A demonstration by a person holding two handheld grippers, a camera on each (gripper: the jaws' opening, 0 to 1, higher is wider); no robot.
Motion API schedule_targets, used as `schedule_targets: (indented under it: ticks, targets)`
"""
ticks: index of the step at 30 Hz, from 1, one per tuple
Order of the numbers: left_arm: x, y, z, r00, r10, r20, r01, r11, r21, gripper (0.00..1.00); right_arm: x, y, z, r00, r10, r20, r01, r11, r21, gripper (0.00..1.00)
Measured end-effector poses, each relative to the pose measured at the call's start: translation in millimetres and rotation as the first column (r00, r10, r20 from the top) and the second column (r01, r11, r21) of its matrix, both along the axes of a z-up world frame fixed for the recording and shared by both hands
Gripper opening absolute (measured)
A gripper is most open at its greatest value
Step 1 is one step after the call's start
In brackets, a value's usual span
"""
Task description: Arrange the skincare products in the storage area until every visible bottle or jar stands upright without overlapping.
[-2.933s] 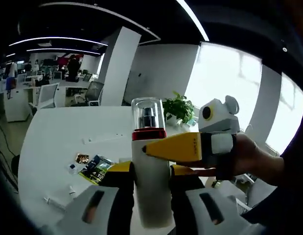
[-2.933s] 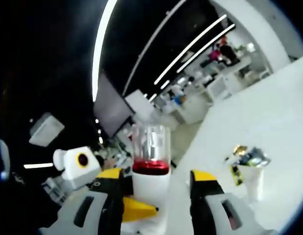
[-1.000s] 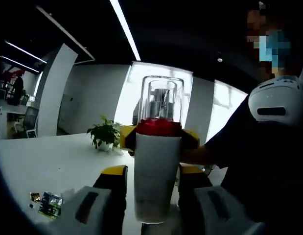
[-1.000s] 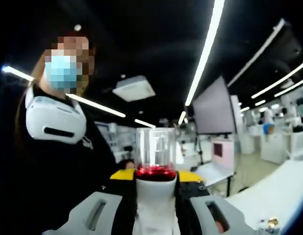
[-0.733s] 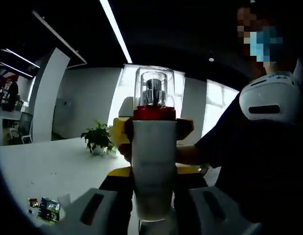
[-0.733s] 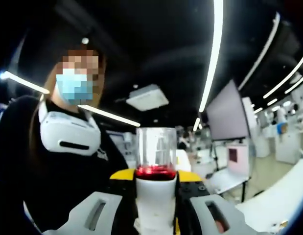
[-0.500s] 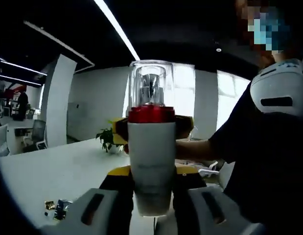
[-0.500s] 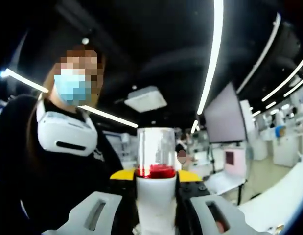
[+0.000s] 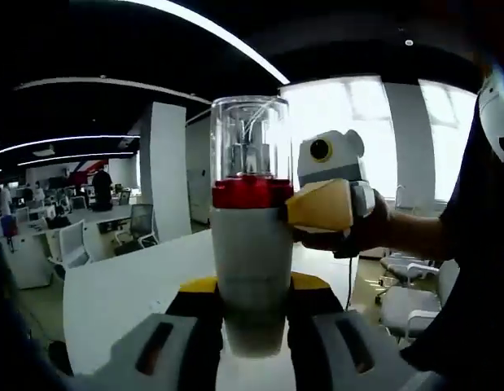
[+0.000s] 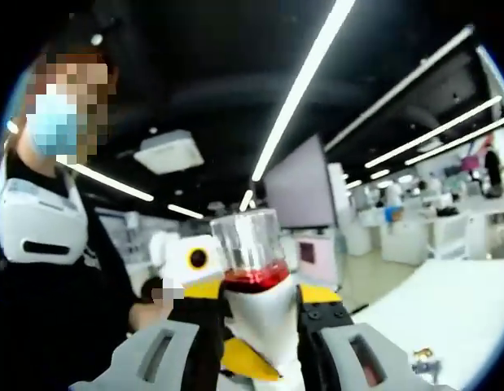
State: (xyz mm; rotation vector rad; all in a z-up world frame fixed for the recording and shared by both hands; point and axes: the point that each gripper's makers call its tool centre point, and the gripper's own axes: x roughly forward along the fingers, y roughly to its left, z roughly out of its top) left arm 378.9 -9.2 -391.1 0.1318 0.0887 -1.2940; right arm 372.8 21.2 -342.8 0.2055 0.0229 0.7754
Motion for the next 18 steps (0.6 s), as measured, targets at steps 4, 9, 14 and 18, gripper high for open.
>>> schedule_targets:
  ticks: [4,9,14,18]
  targets:
    - [4.7,-5,-5.9,0.997,0.068,0.029,-0.069,0.997,0.036,0.26,8,-1,-8.2,0.988,-0.148,-0.04,0.147,0.989,-0.023,0.3]
    - [8.7,-9,-11.9,0.99,0.134,0.051,-0.137,0.989,0.057,0.26,20,-13,-17.5,0.942,-0.328,-0.067,0.326,0.945,-0.032,0.27]
    - [10.6,-11,-16.5,0.984,0.17,0.051,-0.173,0.983,0.058,0.26,21,-20,-24.6,0.909,-0.398,-0.126,0.41,0.909,0.081,0.27]
    - [10.3,-13,-22.1,0.983,0.181,0.031,-0.183,0.981,0.063,0.26,22,-28,-32.1,0.896,-0.427,-0.119,0.431,0.902,0.006,0.24]
